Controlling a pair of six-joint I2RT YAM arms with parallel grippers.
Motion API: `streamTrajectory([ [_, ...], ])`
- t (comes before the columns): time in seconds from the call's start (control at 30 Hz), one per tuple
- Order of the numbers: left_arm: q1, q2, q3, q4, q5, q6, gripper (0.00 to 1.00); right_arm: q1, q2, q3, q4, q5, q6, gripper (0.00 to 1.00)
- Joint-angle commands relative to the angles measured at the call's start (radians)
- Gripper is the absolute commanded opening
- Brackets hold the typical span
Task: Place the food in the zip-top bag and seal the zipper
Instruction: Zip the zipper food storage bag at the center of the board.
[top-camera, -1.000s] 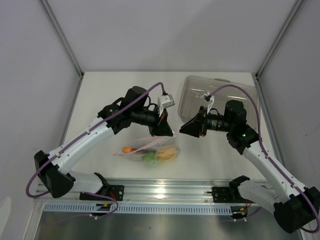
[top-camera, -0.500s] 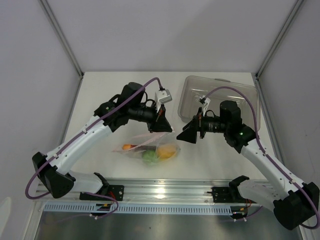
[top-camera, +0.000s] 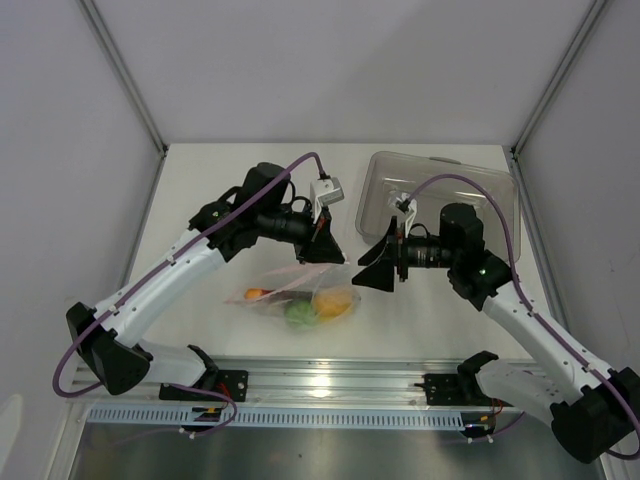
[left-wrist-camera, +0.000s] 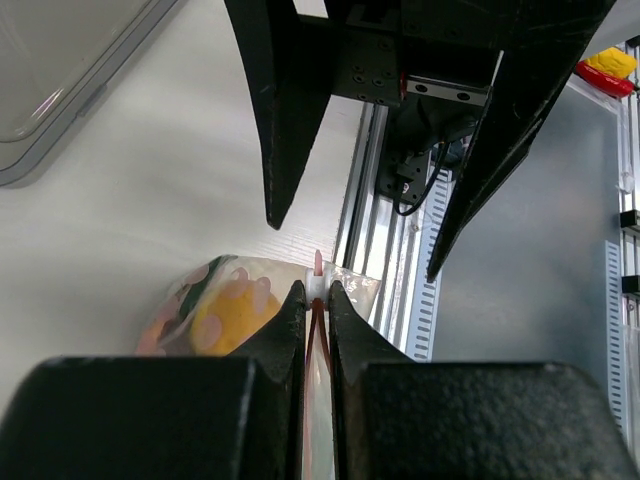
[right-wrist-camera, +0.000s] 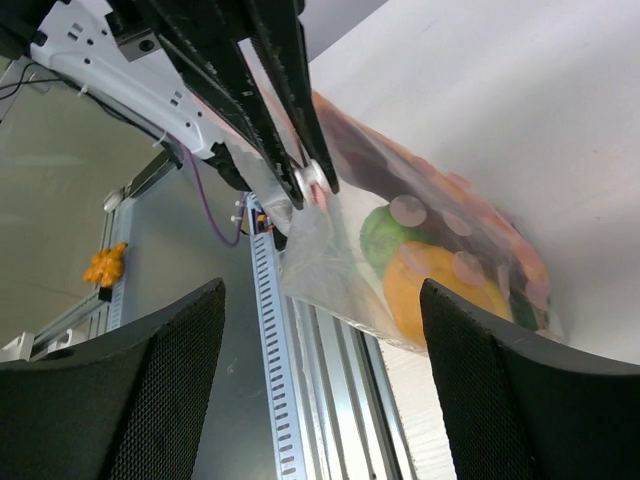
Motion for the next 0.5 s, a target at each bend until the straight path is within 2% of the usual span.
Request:
streamTrajectory([
  [0.0, 0.012, -0.001, 0.044, 0.013, 0.031, 0.0, 0.01, 0.015, 0.025, 0.002, 0.071, -0.055, 0.003, 0.79],
  [0.17, 0.012, -0.004, 0.036, 0.022, 0.041, 0.002, 0.01, 0.052, 0.06, 0.002, 0.111, -0.035, 0.014, 0.75],
  [0.4, 0.012, -0.018, 0.028, 0.018, 0.046, 0.0, 0.01, 0.074, 0.128, 0.005, 0.252, -0.003, 0.068, 0.7],
  [0.47, 0.013, -0.02, 0.024, 0.019, 0.05, 0.0, 0.01, 0.08, 0.152, 0.007, 0.298, -0.009, 0.088, 0.64],
])
